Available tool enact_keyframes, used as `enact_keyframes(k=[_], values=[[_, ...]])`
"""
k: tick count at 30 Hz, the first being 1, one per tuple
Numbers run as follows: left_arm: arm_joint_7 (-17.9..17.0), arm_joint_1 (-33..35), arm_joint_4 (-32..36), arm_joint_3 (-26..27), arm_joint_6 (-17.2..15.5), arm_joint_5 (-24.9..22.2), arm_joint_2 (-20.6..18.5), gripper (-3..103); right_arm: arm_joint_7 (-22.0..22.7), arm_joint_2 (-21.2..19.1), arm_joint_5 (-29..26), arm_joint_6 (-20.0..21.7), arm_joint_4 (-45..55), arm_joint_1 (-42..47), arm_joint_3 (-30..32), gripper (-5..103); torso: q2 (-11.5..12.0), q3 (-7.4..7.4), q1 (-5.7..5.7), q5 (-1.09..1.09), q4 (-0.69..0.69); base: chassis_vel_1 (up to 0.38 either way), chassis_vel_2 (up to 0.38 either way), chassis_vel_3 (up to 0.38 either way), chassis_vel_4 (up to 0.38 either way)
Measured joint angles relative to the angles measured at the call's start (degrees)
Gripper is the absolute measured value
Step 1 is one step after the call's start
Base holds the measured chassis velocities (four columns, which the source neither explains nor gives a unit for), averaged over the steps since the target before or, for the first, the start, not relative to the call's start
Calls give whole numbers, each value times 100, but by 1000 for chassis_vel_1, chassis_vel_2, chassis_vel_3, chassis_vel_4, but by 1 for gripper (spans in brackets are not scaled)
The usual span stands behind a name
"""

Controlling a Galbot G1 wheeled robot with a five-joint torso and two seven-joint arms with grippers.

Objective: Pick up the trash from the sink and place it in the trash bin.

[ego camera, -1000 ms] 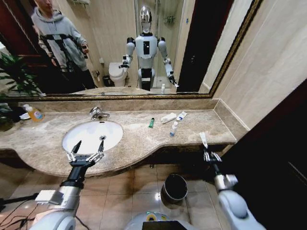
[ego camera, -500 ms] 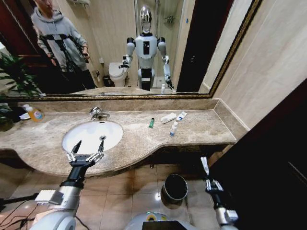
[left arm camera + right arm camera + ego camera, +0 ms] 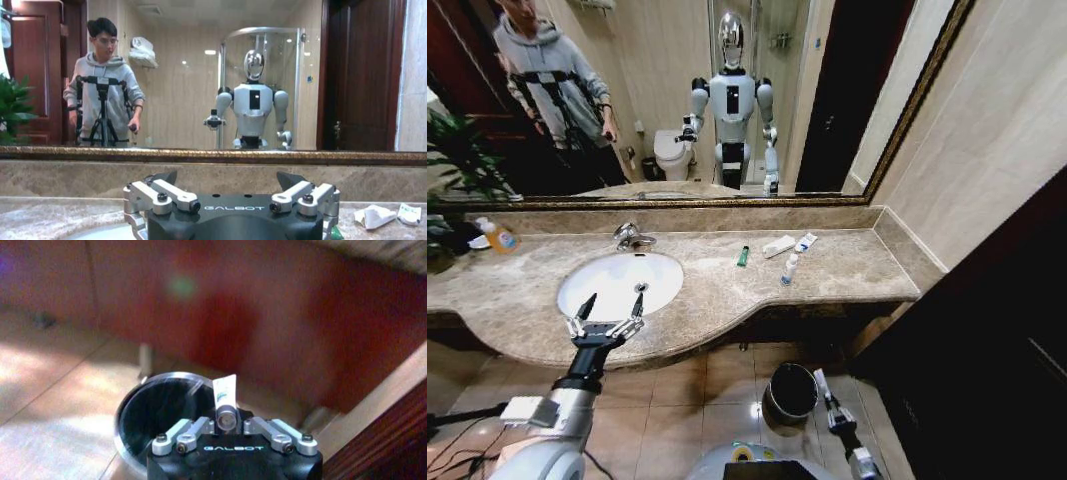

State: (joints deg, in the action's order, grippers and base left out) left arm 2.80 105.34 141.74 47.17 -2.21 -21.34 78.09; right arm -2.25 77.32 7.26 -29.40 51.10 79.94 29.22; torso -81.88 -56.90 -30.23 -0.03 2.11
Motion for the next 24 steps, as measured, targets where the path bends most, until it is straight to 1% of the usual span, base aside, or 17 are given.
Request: enact_keyframes(k=[1,2,5,6,9,10,13,14,17,18,23,24], values=[[0,0,0,0,0,0,0,100,-60,40,126,172,-20,-50,-3,17,0,0,0,1,-1,0,0,0,0],[0,0,0,0,0,0,0,100,-60,40,126,172,-20,-50,-3,17,0,0,0,1,-1,0,0,0,0],[0,0,0,0,0,0,0,100,-139,203,656,641,-194,-346,21,17,0,0,0,3,0,0,0,0,0],[0,0,0,0,0,0,0,100,-139,203,656,641,-194,-346,21,17,0,0,0,3,0,0,0,0,0],[0,0,0,0,0,0,0,100,-174,268,985,915,-257,-520,5,17,0,0,0,1,-1,0,0,0,0],[0,0,0,0,0,0,0,100,-174,268,985,915,-257,-520,5,17,0,0,0,1,-1,0,0,0,0],[0,0,0,0,0,0,0,100,-154,392,1686,963,-642,-876,73,17,0,0,0,3,0,0,0,0,0],[0,0,0,0,0,0,0,100,-154,392,1686,963,-642,-876,73,17,0,0,0,3,0,0,0,0,0],[0,0,0,0,0,0,0,100,-110,435,2041,966,-1012,-1174,110,17,0,0,0,2,0,0,0,0,0],[0,0,0,0,0,0,0,100,-110,435,2041,966,-1012,-1174,110,17,0,0,0,2,0,0,0,0,0],[0,0,0,0,0,0,0,100,-57,515,2439,1017,-1431,-1503,132,17,0,0,0,3,0,0,0,0,0],[0,0,0,0,0,0,0,100,-57,515,2439,1017,-1431,-1503,132,17,0,0,0,3,0,0,0,0,0]])
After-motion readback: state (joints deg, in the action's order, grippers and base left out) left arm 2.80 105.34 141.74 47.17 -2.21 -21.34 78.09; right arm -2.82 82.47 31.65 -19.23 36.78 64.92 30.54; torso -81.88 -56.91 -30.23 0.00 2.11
